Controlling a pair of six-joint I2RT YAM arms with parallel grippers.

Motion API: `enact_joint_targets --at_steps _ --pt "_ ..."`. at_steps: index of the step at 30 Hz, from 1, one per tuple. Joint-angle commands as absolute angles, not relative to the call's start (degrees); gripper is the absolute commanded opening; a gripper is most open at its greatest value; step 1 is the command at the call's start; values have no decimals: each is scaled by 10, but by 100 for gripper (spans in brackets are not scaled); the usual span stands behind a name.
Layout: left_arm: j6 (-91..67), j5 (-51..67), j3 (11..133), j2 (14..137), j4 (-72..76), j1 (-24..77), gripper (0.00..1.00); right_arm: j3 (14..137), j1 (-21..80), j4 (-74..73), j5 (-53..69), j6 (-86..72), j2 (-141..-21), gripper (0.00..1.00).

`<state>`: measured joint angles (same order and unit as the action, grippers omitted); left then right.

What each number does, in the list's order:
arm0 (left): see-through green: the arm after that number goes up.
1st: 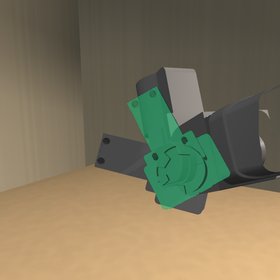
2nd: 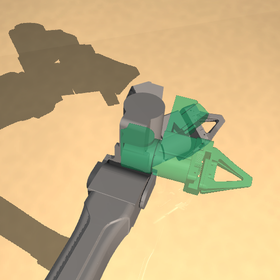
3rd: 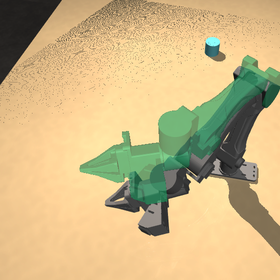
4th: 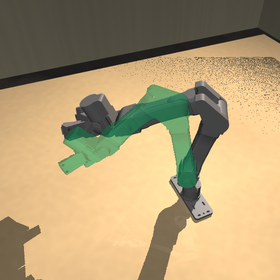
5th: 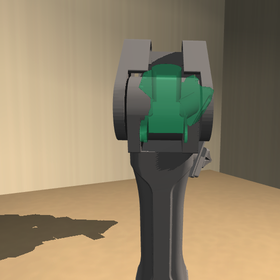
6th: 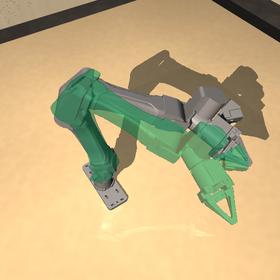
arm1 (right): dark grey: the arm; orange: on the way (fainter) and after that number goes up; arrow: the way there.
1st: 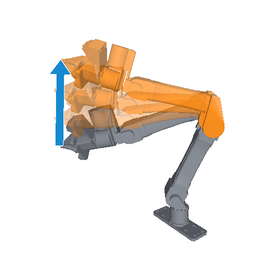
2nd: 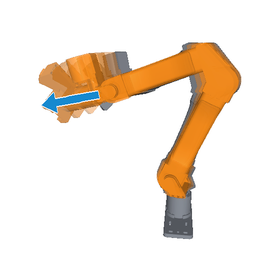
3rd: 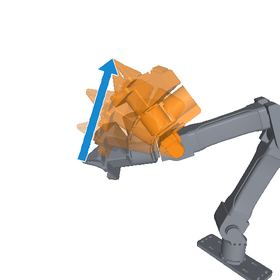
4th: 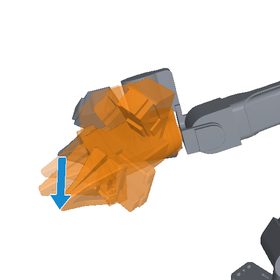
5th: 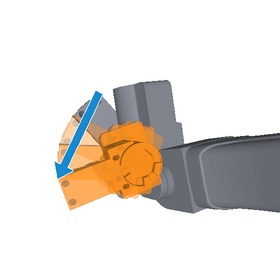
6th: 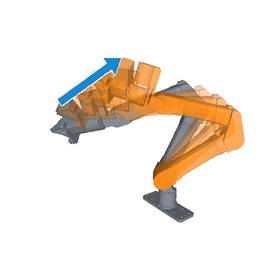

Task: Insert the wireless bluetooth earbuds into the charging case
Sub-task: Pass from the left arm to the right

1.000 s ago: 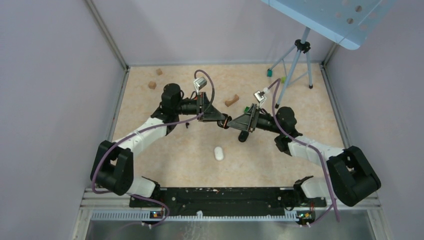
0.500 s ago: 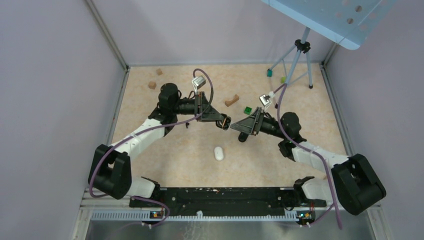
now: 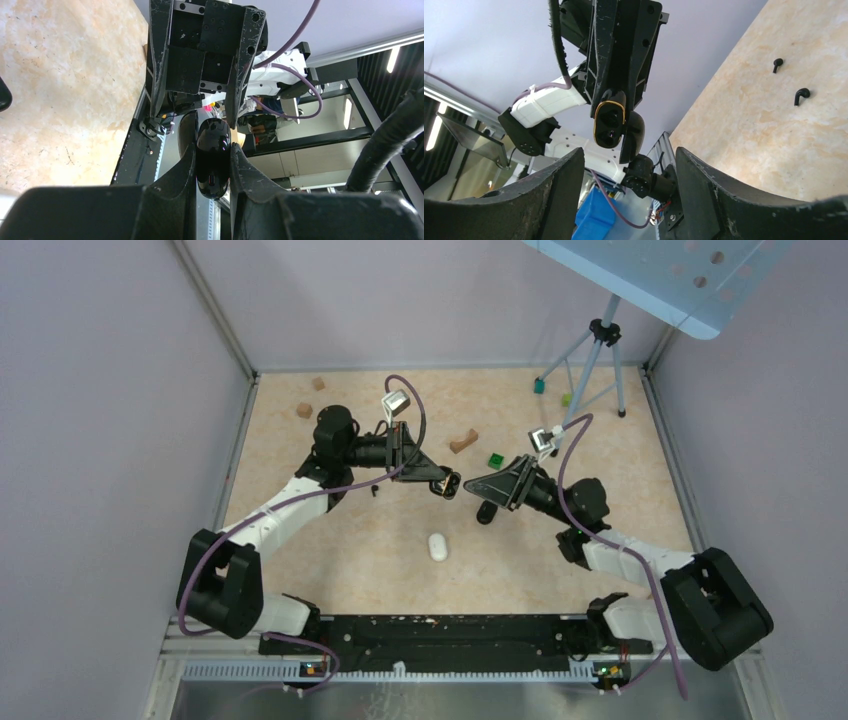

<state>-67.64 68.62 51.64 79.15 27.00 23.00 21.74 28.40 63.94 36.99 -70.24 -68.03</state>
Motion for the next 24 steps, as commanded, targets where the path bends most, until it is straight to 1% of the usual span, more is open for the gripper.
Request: enact_joint_targets --at_steps 1,5,10,14,24 --pt "-680 698 533 788 308 228 0 228 304 745 343 -726 -717 64" --pt "-687 698 531 788 315 228 0 229 313 831 348 -765 -774 60" --pt "-684 698 530 787 310 228 0 246 329 886 356 -784 -826 54" --pt "-684 698 530 787 310 228 0 249 334 926 352 -801 -853 47" --pt "-680 698 528 785 307 228 0 272 335 916 370 -801 -865 36"
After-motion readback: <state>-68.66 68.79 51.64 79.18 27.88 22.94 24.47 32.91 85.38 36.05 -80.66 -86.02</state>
